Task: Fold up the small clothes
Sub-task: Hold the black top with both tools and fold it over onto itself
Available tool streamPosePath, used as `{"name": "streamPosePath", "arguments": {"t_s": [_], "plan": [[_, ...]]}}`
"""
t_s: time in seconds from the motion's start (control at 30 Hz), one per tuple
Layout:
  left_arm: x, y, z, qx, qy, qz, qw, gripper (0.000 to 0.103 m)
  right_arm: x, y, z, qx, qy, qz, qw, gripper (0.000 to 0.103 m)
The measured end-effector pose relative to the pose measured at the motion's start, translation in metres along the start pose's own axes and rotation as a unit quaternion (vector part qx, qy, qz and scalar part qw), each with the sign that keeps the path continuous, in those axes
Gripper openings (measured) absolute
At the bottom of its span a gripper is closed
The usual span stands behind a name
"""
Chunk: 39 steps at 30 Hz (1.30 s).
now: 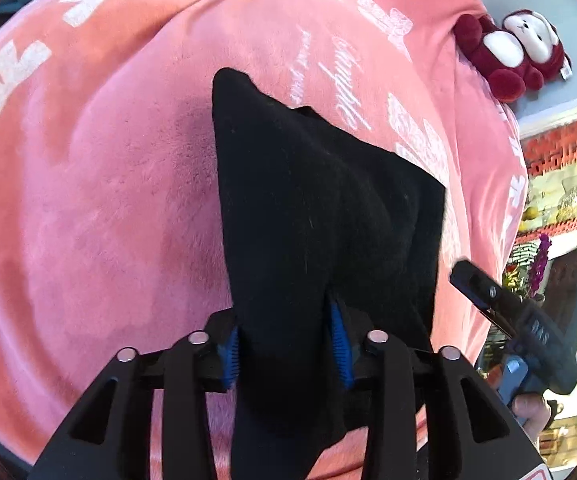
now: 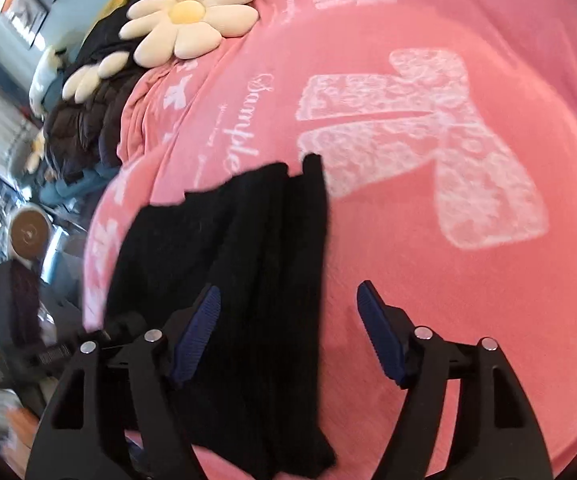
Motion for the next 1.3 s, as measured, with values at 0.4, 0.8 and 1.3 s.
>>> {"name": "streamPosePath", "arguments": {"t_s": [0.4,0.8,1.3], "plan": [[-0.007,0.032,-0.032,0.079,0.04,0.012,0.996,0.04,-0.005,-0.011,-0.021,-0.024,0.03,0.012,0.999,0.032],[-0.016,0.015,0.031,0.058,0.0,-0.037,0.9976,0.046,-0.027,0.01,0.089,-0.027,-0.032,0.034,0.999,0.063],[-0.008,0.03,0.064,0.064,-0.022,-0.086,0.994,0.025,-0.047,0.018,0.101,-0.03,-0.02,0.03,0.999,0.025]]}}
Point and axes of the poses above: each gripper's, at about its wrist camera, not at the fingertips, and x roughly the way its jaws point, y to its right, z to its underside, the point moved 10 cm from there along x, roughly the way its jaws point, and after that the axes turned 5 degrees about x, right-handed, at the moved point
